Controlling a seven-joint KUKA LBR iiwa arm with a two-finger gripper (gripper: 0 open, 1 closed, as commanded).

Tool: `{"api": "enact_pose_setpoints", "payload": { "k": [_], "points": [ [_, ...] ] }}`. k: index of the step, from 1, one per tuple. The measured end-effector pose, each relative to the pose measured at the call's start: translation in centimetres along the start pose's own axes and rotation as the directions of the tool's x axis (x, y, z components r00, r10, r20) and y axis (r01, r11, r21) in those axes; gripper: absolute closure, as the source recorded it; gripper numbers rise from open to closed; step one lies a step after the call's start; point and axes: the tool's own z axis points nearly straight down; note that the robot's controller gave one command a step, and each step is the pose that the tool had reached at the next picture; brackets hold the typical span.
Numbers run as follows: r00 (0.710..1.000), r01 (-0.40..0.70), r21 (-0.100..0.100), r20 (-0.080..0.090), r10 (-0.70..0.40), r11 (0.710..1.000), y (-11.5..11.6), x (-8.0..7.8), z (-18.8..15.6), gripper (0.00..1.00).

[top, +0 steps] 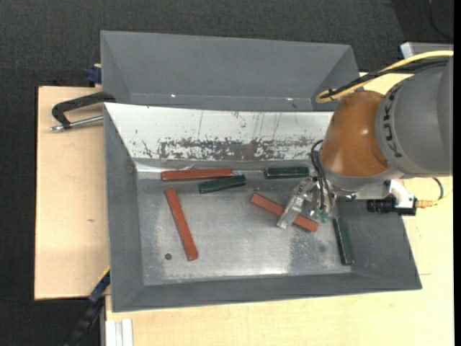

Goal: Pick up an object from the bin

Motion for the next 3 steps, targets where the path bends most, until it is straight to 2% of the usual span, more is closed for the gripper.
{"api": "enact_pose_setpoints", "payload": {
  "k": [3],
  "points": [
    [1.0,0.002,0.001,-0.003,-0.002,1.0,0.1,0.0,-1.9,1.0]
  ]
}}
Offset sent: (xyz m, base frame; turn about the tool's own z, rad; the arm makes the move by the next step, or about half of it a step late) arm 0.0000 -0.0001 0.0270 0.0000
